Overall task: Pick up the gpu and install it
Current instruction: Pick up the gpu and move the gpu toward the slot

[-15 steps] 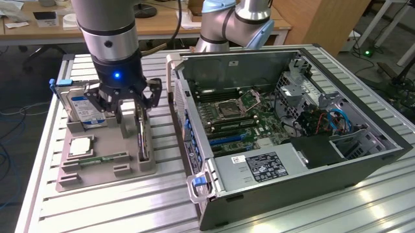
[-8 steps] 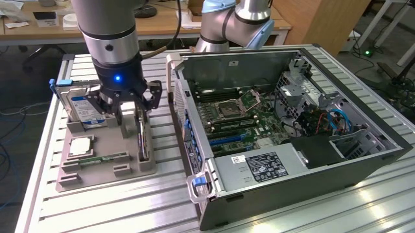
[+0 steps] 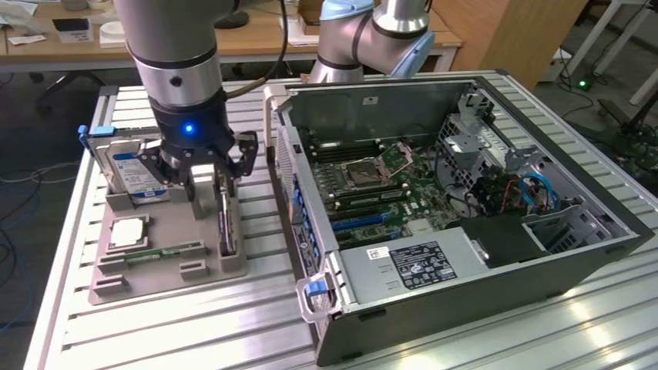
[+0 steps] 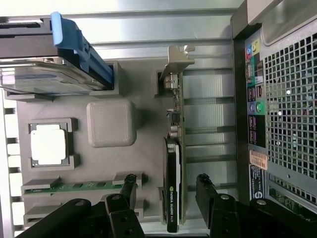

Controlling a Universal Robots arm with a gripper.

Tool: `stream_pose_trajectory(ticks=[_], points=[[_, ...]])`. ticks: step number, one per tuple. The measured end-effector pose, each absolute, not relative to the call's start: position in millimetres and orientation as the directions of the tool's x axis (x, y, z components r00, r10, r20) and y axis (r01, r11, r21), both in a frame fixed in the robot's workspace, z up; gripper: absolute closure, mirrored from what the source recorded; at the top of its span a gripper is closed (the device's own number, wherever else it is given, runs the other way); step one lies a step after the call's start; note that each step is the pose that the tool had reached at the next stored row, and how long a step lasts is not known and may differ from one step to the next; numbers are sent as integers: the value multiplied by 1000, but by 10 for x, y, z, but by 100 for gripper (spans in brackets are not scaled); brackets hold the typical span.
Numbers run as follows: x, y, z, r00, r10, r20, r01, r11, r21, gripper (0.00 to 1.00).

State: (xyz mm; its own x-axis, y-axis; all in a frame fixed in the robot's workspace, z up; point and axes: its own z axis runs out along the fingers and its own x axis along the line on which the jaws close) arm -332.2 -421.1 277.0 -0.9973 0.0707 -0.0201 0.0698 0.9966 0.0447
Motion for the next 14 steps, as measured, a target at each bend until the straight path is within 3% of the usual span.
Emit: stream_pose_trajectory(ticks=[14], points=[[-3265, -4210, 2624, -999, 40, -20, 39, 998, 45, 40]])
